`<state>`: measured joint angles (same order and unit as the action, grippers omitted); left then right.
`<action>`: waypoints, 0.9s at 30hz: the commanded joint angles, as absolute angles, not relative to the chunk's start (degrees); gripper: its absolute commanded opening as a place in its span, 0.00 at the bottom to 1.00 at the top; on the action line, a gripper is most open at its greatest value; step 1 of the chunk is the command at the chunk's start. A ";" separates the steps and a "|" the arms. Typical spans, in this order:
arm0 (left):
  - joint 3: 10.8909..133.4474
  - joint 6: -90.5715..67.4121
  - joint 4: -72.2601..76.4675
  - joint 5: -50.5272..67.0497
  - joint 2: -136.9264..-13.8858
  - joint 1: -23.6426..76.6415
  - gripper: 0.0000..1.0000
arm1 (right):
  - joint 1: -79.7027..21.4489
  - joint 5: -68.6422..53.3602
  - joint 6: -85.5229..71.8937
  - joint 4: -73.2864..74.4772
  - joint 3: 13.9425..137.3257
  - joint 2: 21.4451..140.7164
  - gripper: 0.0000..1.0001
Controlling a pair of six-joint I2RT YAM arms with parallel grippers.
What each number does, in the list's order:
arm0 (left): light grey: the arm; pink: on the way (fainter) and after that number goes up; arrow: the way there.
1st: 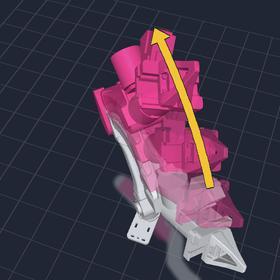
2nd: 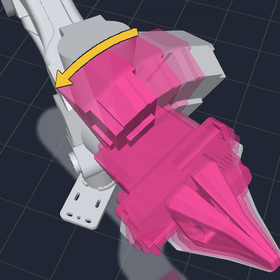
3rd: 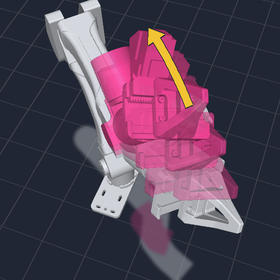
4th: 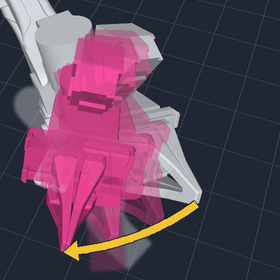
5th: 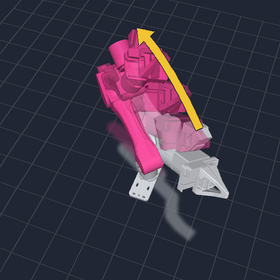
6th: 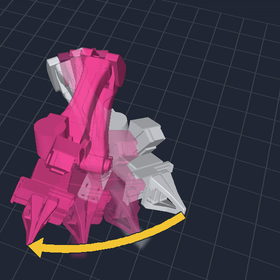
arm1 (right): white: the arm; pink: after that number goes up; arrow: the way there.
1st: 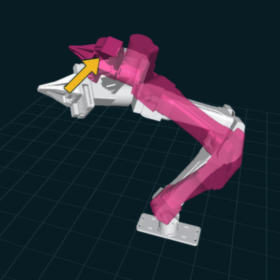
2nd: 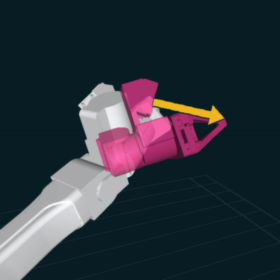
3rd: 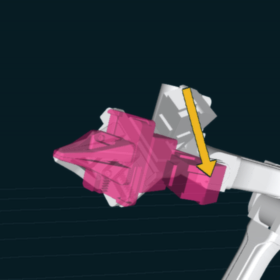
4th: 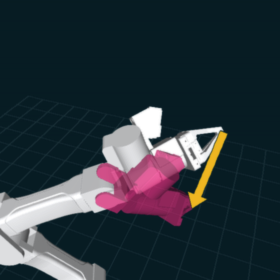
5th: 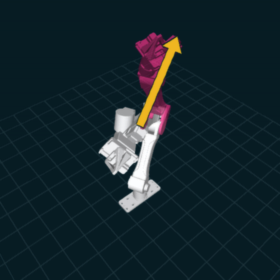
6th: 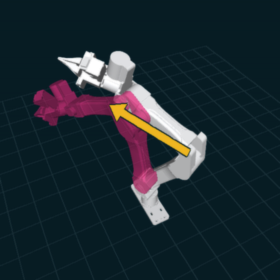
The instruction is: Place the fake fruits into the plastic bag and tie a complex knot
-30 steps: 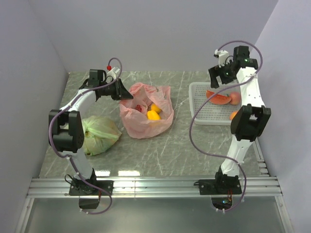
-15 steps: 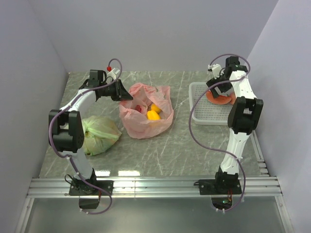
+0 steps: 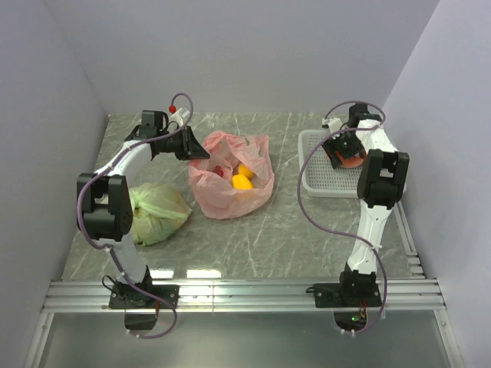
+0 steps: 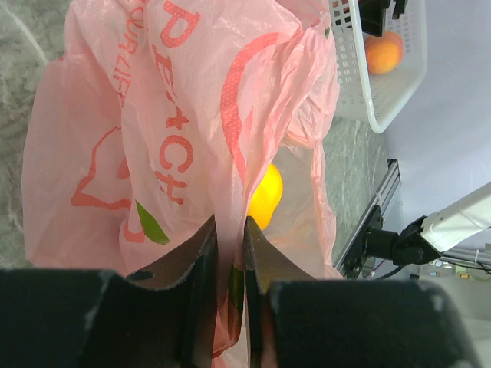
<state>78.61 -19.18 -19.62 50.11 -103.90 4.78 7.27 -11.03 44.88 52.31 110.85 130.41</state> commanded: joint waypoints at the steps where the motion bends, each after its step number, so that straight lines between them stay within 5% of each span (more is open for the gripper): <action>1: 80.42 -18.90 -19.07 50.89 -103.62 4.75 0.22 | 5.98 -13.62 47.46 55.72 110.83 129.99 0.82; 4: 80.95 -19.07 -19.25 51.06 -104.06 4.75 0.22 | 5.71 -13.28 46.85 54.23 109.08 129.29 0.71; 8: 81.65 -18.63 -19.60 51.15 -104.41 4.75 0.22 | 5.62 -12.57 45.09 52.73 108.63 128.32 0.38; 14: 82.00 -20.30 -18.99 51.94 -104.15 4.75 0.22 | 5.19 -21.84 39.48 60.98 115.11 120.42 0.13; 20: 80.16 -22.50 -17.05 52.91 -102.75 4.75 0.22 | -4.81 -33.57 28.85 63.03 116.38 109.34 0.09; 27: 81.91 -23.38 -17.84 53.53 -104.06 4.66 0.21 | -21.95 -34.46 13.99 46.78 113.55 108.36 0.01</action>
